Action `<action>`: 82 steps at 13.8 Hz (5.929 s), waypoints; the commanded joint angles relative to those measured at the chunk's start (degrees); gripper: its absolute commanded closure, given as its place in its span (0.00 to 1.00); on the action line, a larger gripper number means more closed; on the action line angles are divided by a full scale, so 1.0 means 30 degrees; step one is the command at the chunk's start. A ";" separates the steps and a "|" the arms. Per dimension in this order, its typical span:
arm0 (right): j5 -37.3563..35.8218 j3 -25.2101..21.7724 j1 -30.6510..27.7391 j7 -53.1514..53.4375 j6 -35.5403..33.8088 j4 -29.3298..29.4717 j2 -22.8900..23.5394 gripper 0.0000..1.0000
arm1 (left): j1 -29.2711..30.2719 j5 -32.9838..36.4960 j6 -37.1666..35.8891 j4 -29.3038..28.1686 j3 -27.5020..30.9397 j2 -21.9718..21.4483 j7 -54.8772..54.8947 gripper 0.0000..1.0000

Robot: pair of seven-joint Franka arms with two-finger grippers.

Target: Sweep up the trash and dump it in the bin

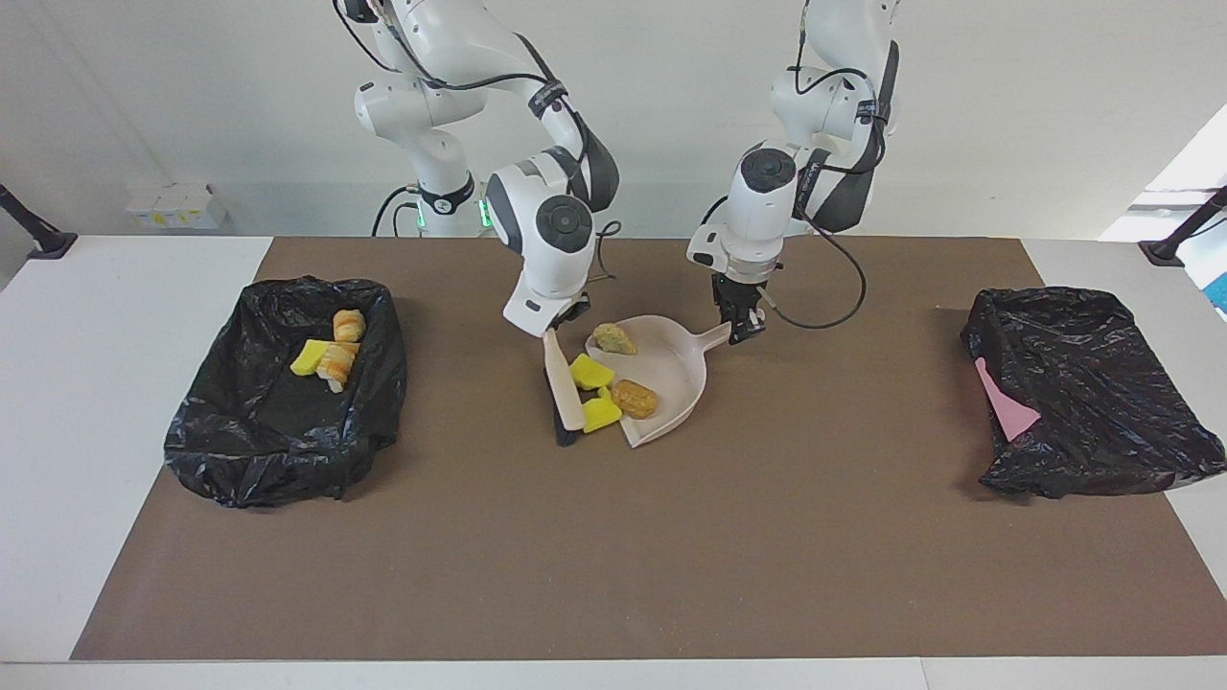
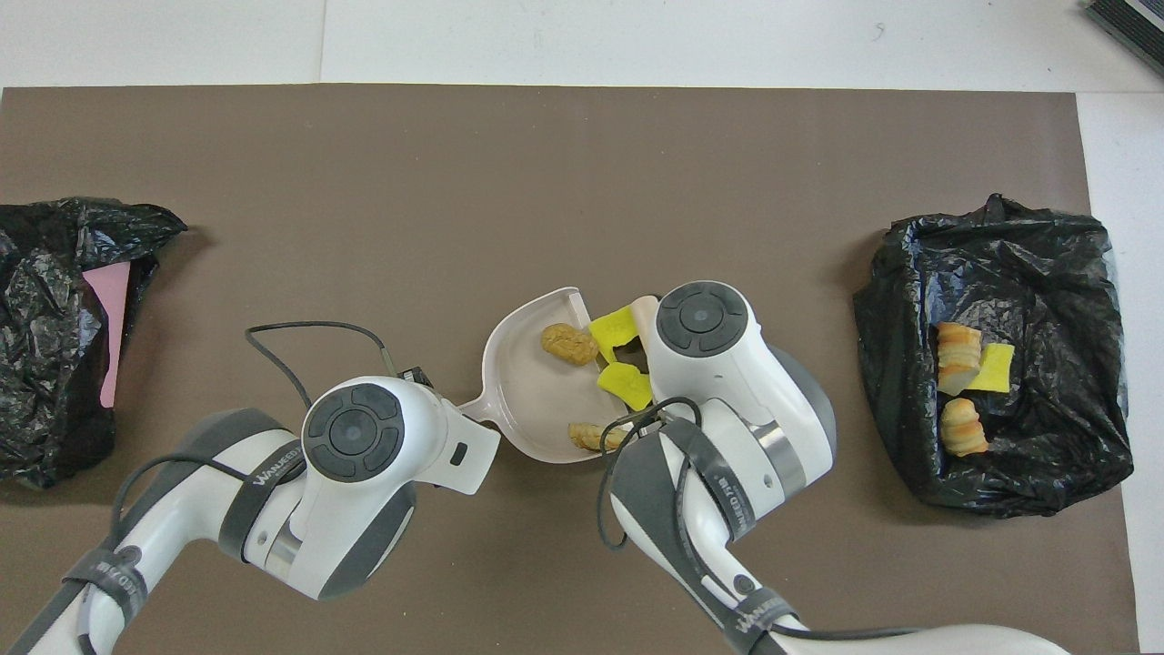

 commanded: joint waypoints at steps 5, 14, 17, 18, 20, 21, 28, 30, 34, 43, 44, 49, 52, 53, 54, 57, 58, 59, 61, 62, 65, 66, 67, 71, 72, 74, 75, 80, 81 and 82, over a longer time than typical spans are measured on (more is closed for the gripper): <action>0.1454 -0.0024 0.1791 0.1911 -0.0678 0.0809 -0.0513 1.00 | -0.0250 0.0019 0.0949 0.0063 0.0162 0.0367 0.0157 1.00; 0.1952 -0.0112 0.1731 0.3873 -0.3694 0.1632 -0.2767 1.00 | 0.2149 -0.0040 0.0895 0.0851 0.0191 0.0309 0.4865 1.00; 0.2069 0.0005 0.2604 0.6886 -0.3117 0.0059 -0.3848 1.00 | 0.3643 -0.0741 0.0485 0.1640 0.0249 0.0221 0.6802 1.00; 0.2331 0.0005 0.3104 0.7651 -0.1748 -0.1198 -0.4636 1.00 | 0.4198 -0.0830 -0.0126 0.2167 0.0221 0.0308 0.7417 1.00; 0.3354 0.0005 0.4187 0.9087 0.0892 -0.3574 -0.5957 1.00 | 0.4992 -0.1473 -0.1764 0.3600 0.0278 0.0280 0.8502 1.00; 0.3388 0.0034 0.4918 0.9616 0.1163 -0.3844 -0.5905 1.00 | 0.5517 -0.1765 -0.2672 0.4391 0.0279 0.0309 0.9116 1.00; 0.3446 0.0034 0.8733 1.3313 0.4941 -0.4110 -0.2858 1.00 | 1.0174 -0.3438 -0.7333 0.8496 0.0337 0.0514 1.4943 1.00; 0.3447 0.0064 0.8851 1.2993 0.5033 -0.4256 -0.2915 1.00 | 1.1697 -0.3729 -0.7923 0.9113 0.0338 0.0776 1.7138 1.00; 0.4468 0.0064 0.8822 1.2728 0.6757 -0.5252 -0.3092 1.00 | 1.4392 -0.3644 -0.7953 0.9261 0.0396 0.0836 2.0338 1.00; 0.4794 0.0034 0.8793 1.1027 0.6791 -0.5986 -0.3092 0.64 | 1.9202 -0.2298 -1.0446 1.3274 0.0484 0.2680 2.5527 1.00; 0.4794 0.0034 0.8676 1.1086 0.6733 -0.5870 -0.3005 0.53 | 1.9262 -0.1571 -1.0213 1.3421 0.0484 0.2798 2.5848 1.00; 0.4765 -0.0024 0.7771 1.1292 0.6586 -0.5138 -0.3207 0.29 | 2.0726 0.1681 -0.8925 1.5967 0.0484 0.4261 2.6642 1.00; 0.4532 -0.0054 0.5987 1.0941 0.6004 -0.3940 -0.4172 0.26 | 2.0931 0.3910 -0.6179 1.6031 0.0600 0.4410 2.6467 1.00; 0.4473 -0.0054 0.5284 1.0911 0.5449 -0.3384 -0.4408 0.23 | 2.0991 0.4582 -0.5442 1.5943 0.0659 0.4410 2.6408 1.00; 0.4472 -0.0083 0.4610 1.0853 0.4776 -0.2798 -0.4613 0.19 | 2.0962 0.5546 -0.4942 1.5855 0.0660 0.4439 2.6204 1.00; 0.3570 -0.0170 0.2733 1.0852 0.3804 -0.1245 -0.5112 0.00 | 2.0057 0.8653 -0.4351 1.4626 0.0660 0.4089 2.4075 1.00; 0.2897 -0.0171 0.1742 1.0620 0.3571 -0.0573 -0.5200 0.00 | 1.9677 0.9299 -0.4351 1.4043 0.0660 0.3740 2.3252 1.00; 0.2745 -0.0142 0.0833 1.0038 0.3133 0.0130 -0.5259 0.00 | 1.9151 1.0466 -0.4235 1.3370 0.0660 0.3389 2.2605 1.00; 0.2685 -0.0171 -0.1188 0.7468 0.1322 0.1828 -0.5289 0.00 | 1.8271 1.2812 -0.3768 1.1614 0.0631 0.2394 2.0034 1.00; 0.2685 -0.0171 -0.2329 0.5858 0.0298 0.2851 -0.5289 0.00 | 1.7948 1.3604 -0.3707 1.1055 0.0631 0.2070 1.9412 1.00; 0.1724 -0.0258 -0.4298 0.1605 -0.1438 0.4586 -0.5289 0.00 | 1.7971 1.6214 -0.3620 1.1020 0.0631 0.1921 1.9318 1.00; 0.1109 -0.0259 -0.4767 0.1101 -0.1673 0.4909 -0.5289 0.00 | 1.8148 1.6423 -0.3473 1.1136 0.0660 0.1920 1.9347 1.00; 0.0726 -0.0259 -0.5033 0.1067 -0.2227 0.5493 -0.5260 0.00 | 1.8381 1.6425 -0.3095 1.1137 0.0660 0.1920 1.9376 1.00; -0.1794 -0.0229 -0.5647 0.0979 -0.5831 0.7752 -0.4879 0.00 | 1.8824 1.6104 -0.2768 1.1254 0.0660 0.1920 1.9261 1.00; -0.1769 -0.0229 -0.6115 0.0979 -0.6126 0.7899 -0.4879 0.00 | 1.8736 1.5958 -0.2798 1.1341 0.0631 0.1920 1.9317 1.00; -0.1856 -0.0229 -0.6790 0.0979 -0.6538 0.8395 -0.4792 0.00 | 1.8502 1.5229 -0.3089 1.1372 0.0485 0.1746 1.9376 1.00; -0.1856 -0.0229 -0.6910 0.0979 -0.6742 0.8892 -0.4414 0.00 | 1.8443 1.4499 -0.3352 1.1342 0.0426 0.1483 1.9405 1.00; -0.1740 -0.0229 -0.7350 0.0950 -0.7741 1.0714 -0.3326 0.00 | 1.7039 1.0483 -0.5695 1.1459 0.0133 0.1217 1.9056 1.00; -0.1623 -0.0345 -0.7640 0.0921 -0.7769 1.0742 -0.3297 0.00 | 1.6775 1.0188 -0.6075 1.1517 0.0104 0.1188 1.8764 1.00; -0.1506 -0.0376 -0.7846 0.0920 -0.7769 1.0743 -0.3297 0.00 | 1.6482 1.0069 -0.6166 1.1518 0.0103 0.1188 1.8500 1.00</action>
